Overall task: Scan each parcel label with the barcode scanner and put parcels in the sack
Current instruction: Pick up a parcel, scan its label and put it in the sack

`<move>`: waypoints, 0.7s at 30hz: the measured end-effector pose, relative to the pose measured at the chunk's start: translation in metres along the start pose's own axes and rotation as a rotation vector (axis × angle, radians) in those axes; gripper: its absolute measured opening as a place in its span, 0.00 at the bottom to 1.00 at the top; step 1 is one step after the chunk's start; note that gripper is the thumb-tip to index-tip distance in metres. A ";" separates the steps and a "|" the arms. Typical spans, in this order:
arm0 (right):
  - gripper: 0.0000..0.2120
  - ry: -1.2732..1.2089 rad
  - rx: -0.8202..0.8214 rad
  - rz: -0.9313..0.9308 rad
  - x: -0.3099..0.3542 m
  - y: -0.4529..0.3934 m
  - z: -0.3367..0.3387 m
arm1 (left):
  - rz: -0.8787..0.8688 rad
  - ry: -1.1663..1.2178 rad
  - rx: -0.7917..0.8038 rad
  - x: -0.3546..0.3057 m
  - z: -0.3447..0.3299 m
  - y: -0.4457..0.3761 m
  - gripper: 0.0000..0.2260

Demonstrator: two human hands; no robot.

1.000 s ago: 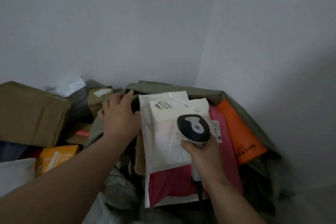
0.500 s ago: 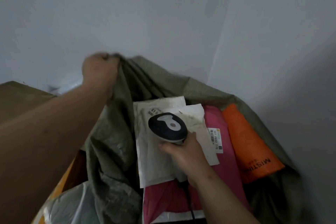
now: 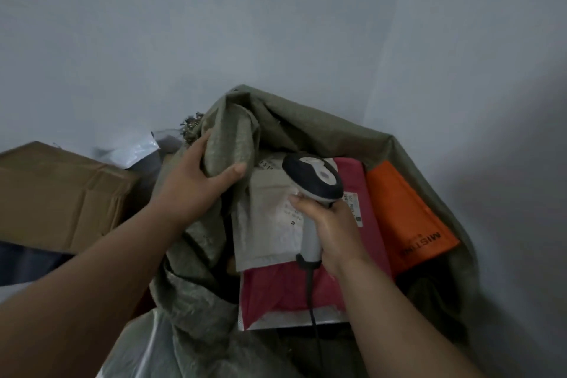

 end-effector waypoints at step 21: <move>0.04 -0.087 -0.074 -0.090 0.004 0.184 -0.072 | 0.455 0.354 -0.064 0.070 0.143 0.145 0.10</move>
Point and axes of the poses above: each hand's wrist, its own y-axis away from the middle knuckle, its own z-axis out of the back of the hand, x = y × z, the point moved 4 cm from there along -y, towards the middle knuckle, and after that the axes turned 4 degrees about y, right-handed, at the moved point
